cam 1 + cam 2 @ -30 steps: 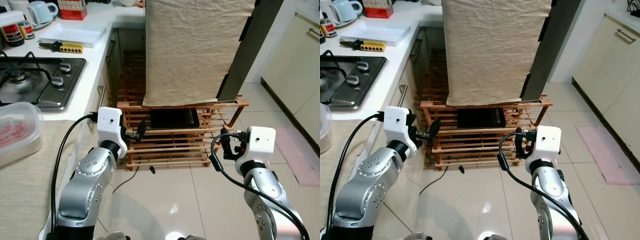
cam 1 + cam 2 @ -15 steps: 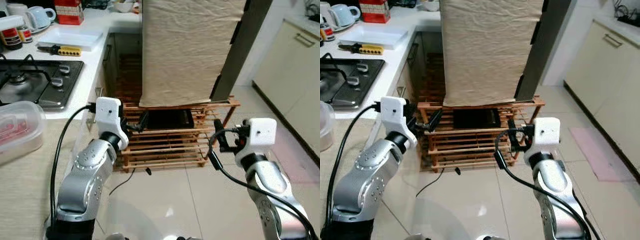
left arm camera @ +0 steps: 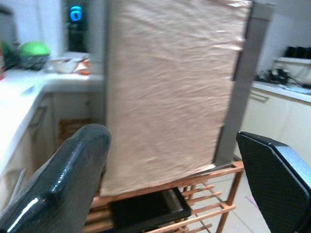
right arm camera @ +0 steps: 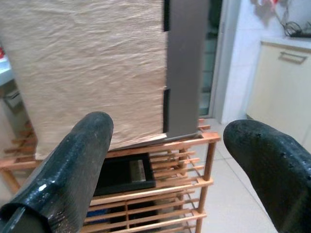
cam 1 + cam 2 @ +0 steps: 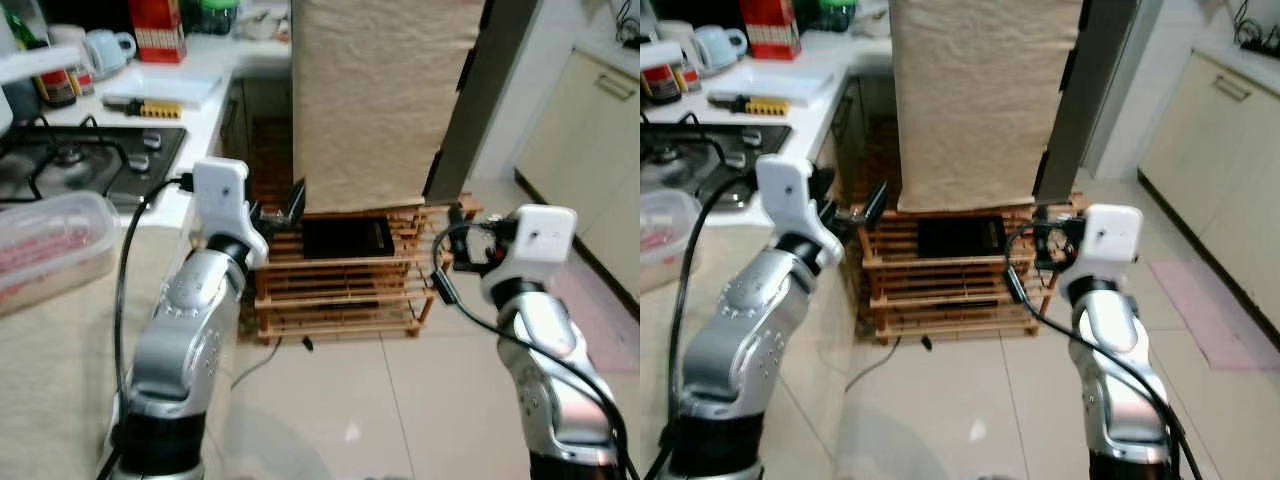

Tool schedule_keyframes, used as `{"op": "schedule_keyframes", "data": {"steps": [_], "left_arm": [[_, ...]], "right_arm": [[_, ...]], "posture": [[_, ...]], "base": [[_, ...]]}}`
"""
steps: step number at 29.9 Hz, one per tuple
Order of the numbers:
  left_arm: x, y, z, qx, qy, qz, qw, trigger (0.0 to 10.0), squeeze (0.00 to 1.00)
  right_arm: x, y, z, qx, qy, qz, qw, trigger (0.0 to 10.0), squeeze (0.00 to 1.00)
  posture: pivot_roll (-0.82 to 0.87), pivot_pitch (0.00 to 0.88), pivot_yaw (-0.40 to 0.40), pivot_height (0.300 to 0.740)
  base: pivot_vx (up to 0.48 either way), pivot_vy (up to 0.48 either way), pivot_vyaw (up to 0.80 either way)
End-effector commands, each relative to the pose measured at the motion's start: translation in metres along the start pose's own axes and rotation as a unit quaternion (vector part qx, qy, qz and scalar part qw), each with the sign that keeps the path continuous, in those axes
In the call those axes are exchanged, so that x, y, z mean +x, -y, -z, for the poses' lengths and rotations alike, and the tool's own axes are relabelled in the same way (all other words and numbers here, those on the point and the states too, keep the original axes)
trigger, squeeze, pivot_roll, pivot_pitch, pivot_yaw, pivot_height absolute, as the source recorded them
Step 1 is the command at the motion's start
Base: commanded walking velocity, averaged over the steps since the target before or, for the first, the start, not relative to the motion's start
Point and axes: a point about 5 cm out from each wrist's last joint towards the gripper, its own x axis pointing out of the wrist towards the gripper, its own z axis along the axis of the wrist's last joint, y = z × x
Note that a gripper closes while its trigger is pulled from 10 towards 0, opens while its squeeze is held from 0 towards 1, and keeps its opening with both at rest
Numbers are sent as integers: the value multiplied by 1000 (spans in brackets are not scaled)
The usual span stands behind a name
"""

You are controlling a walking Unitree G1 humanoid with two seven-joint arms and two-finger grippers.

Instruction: Restocking fridge

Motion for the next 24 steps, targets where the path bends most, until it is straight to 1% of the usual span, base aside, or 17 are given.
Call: {"op": "schedule_keyframes", "data": {"steps": [1,3,4,5,6,8,9,11,13,18,19,20,21,22,24], "left_arm": [[-1,2,5,0,-14,8,1000,10000,0],[-2,1,5,-21,-13,3,1000,10000,0],[-3,0,4,-24,-8,0,1000,10000,0],[-3,-2,4,-20,-14,-7,1000,10000,0],[-3,-2,2,-14,-4,-8,1000,10000,0],[-2,-2,-2,14,13,-14,1000,10000,0],[-1,-2,-3,25,20,-16,999,10000,0],[-1,-2,-3,46,13,-15,999,10000,0],[-1,-1,-4,33,14,-11,999,10000,0],[-2,-3,-3,30,13,-11,999,10000,0],[-5,-7,-3,30,13,-21,999,10000,0],[-6,-8,-3,31,12,-24,999,10000,0],[-6,-8,-3,31,12,-24,999,10000,0],[-10,-11,-1,35,8,-30,999,10000,0],[-13,-12,0,40,3,-33,999,10000,0]], "right_arm": [[1,-1,-7,-25,9,-10,1000,10000,0],[0,-3,-3,-51,-3,-11,999,10000,0],[0,-4,-4,-55,-1,-15,998,10000,0],[-1,-7,-4,-55,-4,-23,998,10000,0],[-1,-8,-5,-44,-4,-25,999,10000,0],[0,-9,-5,-20,-5,-26,999,10000,0],[0,-8,-4,-23,-5,-23,999,10000,0],[0,-7,-2,-28,-13,-16,999,10000,0],[-1,-7,-2,-31,-14,-18,999,10000,0],[-4,-5,0,-37,-20,-17,999,10000,0],[-4,-5,3,-60,-29,-16,998,10000,0],[-4,-4,4,-70,-31,-14,997,10000,0],[-4,-4,4,-70,-31,-14,997,10000,0],[-4,-5,5,-89,-31,-20,995,10000,0],[-4,-3,4,-97,-30,-16,995,10000,0]], "posture": [[9,6,-9,740],[11,0,-11,740],[11,0,-15,740],[11,0,-15,740],[17,0,-23,740],[20,7,-22,740],[20,14,-18,740],[13,19,-12,740],[4,22,-16,740],[1,31,-22,740],[2,45,-24,740],[2,45,-24,740],[2,45,-24,740],[-4,53,-22,740],[-1,51,-25,740]], "base": [[0,0,0],[0,0,0],[0,0,0],[0,0,0],[0,0,0],[0,0,0],[0,0,-538],[0,0,-800],[126,0,-800],[288,0,-800],[296,0,0],[296,0,0],[296,0,0],[292,0,0],[300,0,0]]}}
